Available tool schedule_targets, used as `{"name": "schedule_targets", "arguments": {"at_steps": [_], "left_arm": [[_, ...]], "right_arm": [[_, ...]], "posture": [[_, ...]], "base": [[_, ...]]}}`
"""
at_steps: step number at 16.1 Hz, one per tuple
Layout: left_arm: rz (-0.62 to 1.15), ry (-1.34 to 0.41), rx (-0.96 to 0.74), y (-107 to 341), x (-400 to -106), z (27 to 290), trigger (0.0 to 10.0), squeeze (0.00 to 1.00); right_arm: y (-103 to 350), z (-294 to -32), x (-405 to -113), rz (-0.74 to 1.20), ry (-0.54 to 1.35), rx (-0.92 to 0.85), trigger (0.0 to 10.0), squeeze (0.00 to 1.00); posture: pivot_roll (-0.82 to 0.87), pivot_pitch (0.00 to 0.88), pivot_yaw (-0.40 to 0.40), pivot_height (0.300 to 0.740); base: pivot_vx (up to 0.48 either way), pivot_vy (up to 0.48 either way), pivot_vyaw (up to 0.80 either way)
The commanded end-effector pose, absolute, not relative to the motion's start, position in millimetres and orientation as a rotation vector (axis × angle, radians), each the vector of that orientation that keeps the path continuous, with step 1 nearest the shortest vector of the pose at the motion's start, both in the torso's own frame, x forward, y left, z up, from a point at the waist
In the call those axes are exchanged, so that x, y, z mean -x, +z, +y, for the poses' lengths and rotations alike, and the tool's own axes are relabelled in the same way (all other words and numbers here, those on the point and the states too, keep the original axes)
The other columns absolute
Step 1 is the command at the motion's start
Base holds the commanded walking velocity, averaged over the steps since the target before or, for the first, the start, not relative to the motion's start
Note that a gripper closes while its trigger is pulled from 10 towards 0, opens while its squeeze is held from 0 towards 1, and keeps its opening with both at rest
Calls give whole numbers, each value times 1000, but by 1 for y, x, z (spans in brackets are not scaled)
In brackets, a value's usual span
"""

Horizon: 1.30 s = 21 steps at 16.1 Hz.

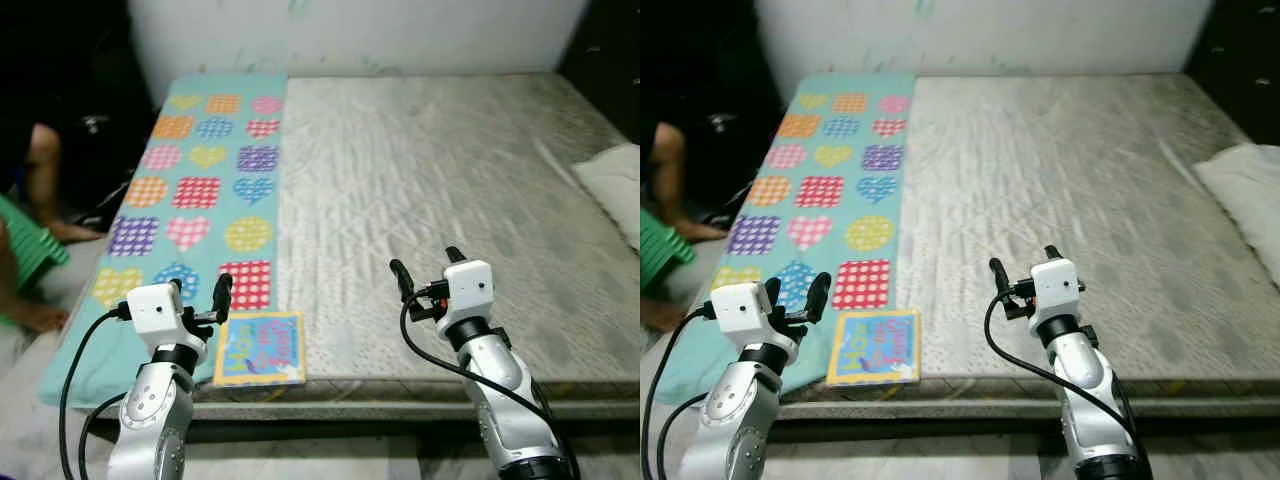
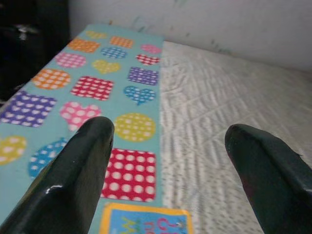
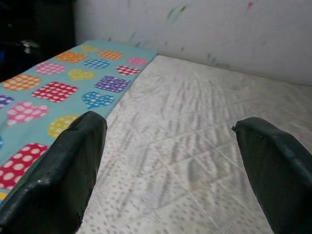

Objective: Clean up the room

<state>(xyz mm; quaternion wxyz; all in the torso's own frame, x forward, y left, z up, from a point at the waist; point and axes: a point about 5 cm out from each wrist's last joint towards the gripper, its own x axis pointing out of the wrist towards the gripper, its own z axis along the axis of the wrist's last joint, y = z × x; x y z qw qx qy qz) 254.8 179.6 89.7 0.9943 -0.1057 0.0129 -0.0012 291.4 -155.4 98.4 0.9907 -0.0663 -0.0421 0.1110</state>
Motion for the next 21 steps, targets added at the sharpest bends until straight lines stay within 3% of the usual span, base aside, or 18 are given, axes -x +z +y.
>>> {"name": "schedule_targets", "arguments": {"at_steps": [1,5,8,14,21], "left_arm": [[16,-15,207,92,-254,179,10000,0],[20,-12,205,91,-255,179,10000,0],[86,81,222,83,-256,185,10000,0],[66,44,234,86,-255,182,10000,0],[67,33,245,85,-256,181,10000,0]], "right_arm": [[100,-159,-291,-90,216,146,10000,0],[100,-159,-291,-90,216,146,10000,0],[100,-160,-291,-87,213,142,10000,0],[99,-161,-291,-80,208,126,10000,0],[98,-161,-292,-73,212,125,10000,0]], "posture": [[-131,86,15,740],[-131,87,15,740],[-130,88,16,740],[-128,89,17,740],[-130,84,17,740]], "base": [[319,0,0],[306,0,0],[0,0,0],[0,0,0],[0,435,0]]}}
